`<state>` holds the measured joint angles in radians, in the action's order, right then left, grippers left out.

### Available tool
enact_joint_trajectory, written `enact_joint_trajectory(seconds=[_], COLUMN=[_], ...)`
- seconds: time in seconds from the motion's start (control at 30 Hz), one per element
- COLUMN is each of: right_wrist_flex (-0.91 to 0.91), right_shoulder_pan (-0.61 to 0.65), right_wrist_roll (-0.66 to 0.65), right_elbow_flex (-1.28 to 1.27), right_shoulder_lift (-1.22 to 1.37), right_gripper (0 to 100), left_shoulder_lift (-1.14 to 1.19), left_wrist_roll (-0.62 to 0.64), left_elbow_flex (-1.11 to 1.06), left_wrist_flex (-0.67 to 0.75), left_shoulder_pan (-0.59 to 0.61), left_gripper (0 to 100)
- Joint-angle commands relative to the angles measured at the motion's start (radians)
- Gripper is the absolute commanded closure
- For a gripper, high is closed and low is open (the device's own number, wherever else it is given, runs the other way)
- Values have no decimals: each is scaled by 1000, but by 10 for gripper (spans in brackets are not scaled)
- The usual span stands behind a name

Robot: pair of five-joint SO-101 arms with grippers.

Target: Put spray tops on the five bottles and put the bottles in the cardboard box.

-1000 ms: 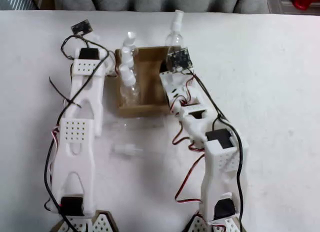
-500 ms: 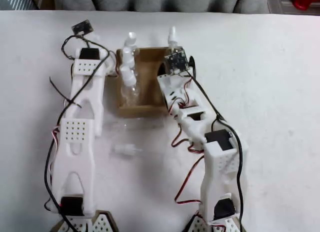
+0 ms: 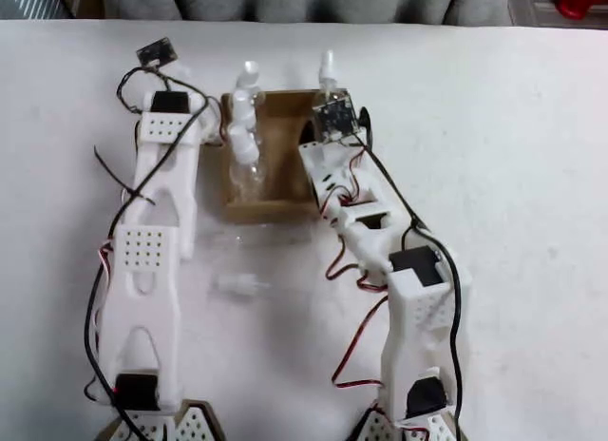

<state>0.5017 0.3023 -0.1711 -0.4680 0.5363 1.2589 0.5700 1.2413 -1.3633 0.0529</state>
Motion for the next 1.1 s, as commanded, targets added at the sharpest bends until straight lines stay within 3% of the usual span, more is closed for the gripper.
enact_joint_trajectory(seconds=[0.0, 1.07], right_wrist_flex=[-2, -4], right_shoulder_pan=[-13, -5], right_wrist_roll=[9, 17], right_elbow_flex=[-3, -146], right_shoulder_lift=[-38, -271], right_gripper=[680, 678], left_shoulder_lift=[1, 1], left_wrist_roll=[5, 5], left_elbow_flex=[26, 25], left_wrist_flex=[14, 17], left_shoulder_pan=[-74, -65], left_gripper=[976, 976])
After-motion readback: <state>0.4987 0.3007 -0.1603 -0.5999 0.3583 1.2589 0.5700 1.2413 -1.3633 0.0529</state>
